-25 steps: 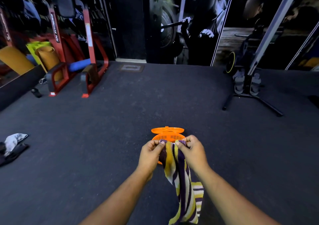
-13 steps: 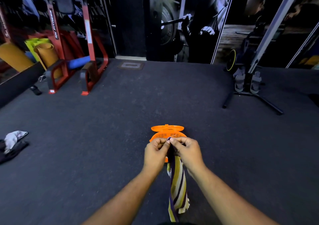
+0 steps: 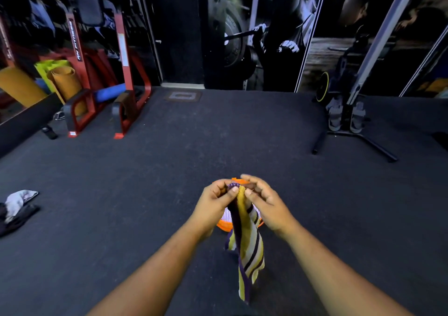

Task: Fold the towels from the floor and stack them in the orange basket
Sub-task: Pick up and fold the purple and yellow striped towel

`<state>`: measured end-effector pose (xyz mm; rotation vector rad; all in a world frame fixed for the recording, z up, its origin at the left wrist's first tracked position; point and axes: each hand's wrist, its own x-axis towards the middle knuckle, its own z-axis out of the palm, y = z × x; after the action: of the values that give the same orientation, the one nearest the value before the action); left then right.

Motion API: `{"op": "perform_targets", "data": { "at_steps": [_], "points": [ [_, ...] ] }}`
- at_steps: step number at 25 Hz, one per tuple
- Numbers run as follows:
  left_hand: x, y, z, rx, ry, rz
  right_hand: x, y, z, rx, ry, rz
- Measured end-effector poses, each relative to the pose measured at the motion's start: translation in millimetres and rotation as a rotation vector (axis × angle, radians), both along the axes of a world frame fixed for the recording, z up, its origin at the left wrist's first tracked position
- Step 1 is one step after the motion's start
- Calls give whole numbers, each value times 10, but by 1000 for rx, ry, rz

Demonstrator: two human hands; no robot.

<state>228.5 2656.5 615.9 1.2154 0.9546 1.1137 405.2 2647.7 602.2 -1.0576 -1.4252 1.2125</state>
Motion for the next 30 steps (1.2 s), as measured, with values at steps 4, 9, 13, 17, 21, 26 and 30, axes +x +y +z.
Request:
{"op": "perform_targets", "data": {
  "at_steps": [4, 9, 13, 17, 21, 26, 30],
  "points": [
    [-74, 196, 309, 96, 97, -85, 66, 121, 101, 58, -237, 163],
    [-229, 483, 559, 181, 18, 171, 298, 170, -48, 139, -935, 324],
    [-696, 822, 505, 183, 133, 367, 656, 72, -77, -105, -1396, 265],
    [-981, 970, 301, 177, 189, 491, 772, 231, 301, 189, -1296, -371],
    [-989, 1111, 376, 69, -9, 535, 760, 398, 792, 317, -883, -490],
    [-782, 934, 705, 273, 345, 408, 752, 604, 965, 10, -137, -376],
    [-589, 749, 979, 382, 1437, -364, 590, 594, 1036, 3, 128, -449]
  ]
}}
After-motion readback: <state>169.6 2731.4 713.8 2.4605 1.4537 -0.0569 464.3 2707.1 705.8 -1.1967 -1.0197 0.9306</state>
